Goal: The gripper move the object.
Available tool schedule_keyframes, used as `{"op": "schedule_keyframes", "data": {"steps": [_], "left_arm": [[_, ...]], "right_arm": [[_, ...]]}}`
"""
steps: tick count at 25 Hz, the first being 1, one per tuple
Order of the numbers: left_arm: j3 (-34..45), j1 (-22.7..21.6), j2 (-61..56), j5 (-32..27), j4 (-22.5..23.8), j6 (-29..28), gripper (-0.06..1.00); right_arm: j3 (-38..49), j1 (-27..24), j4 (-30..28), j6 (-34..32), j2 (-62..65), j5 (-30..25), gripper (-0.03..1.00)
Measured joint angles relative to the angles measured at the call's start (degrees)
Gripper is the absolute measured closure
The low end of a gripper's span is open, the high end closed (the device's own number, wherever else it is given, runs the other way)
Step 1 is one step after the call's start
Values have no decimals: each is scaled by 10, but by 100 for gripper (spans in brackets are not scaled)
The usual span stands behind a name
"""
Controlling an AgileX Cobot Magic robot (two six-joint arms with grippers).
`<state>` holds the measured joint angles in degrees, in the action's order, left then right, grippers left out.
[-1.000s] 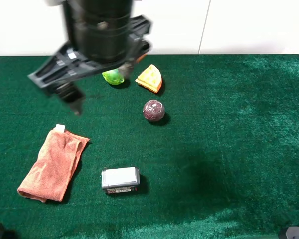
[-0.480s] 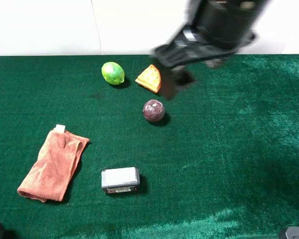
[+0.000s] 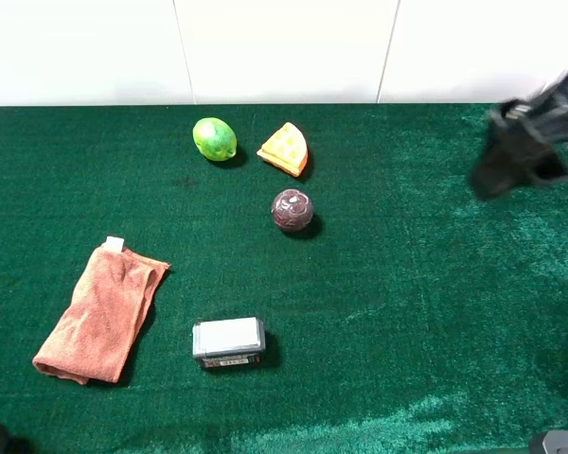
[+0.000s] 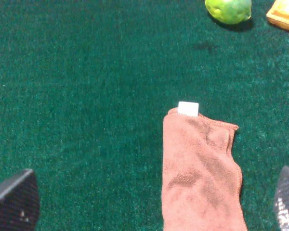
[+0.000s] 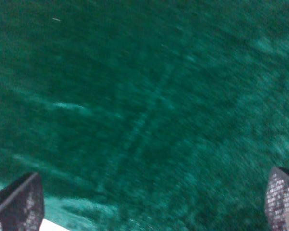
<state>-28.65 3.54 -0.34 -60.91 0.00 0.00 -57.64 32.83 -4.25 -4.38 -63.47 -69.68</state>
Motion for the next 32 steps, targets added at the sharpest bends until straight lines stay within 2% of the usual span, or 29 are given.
{"op": "schedule_keyframes", "data": {"steps": [6, 17, 26, 32], "left_arm": [[0, 0, 0, 0, 0, 0, -5], [0, 0, 0, 0, 0, 0, -5], [0, 0, 0, 0, 0, 0, -5], [0, 0, 0, 0, 0, 0, -5]], "right_arm": [[62, -40, -27, 2, 80, -1, 27], [122, -57, -48, -36, 231, -1, 27], [180, -254, -51, -36, 395, 1, 27], [210, -337, -47, -35, 497, 3, 27]]}}
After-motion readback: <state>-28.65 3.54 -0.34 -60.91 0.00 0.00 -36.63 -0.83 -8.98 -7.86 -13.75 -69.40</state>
